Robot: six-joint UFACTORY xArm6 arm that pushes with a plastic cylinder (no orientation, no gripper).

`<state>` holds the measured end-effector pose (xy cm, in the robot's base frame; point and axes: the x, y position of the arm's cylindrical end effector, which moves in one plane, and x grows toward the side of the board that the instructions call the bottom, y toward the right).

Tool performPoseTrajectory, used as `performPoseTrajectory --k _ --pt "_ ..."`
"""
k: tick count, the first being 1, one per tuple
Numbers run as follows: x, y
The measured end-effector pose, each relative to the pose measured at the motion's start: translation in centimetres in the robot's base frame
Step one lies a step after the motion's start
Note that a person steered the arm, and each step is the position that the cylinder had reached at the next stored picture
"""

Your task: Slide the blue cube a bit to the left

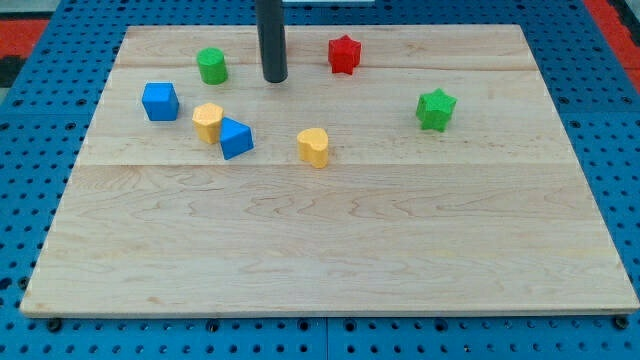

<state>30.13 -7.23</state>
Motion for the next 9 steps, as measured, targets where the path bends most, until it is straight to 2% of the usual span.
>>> performPoseTrajectory --k 2,3,5,6,8,9 --pt "-1.3 -8.1" --pt "-1.3 -9.9" --pt "3.5 -9.9" --pt "4.6 -9.9" --pt "2.1 -12.2" --pt "2.7 -13.9"
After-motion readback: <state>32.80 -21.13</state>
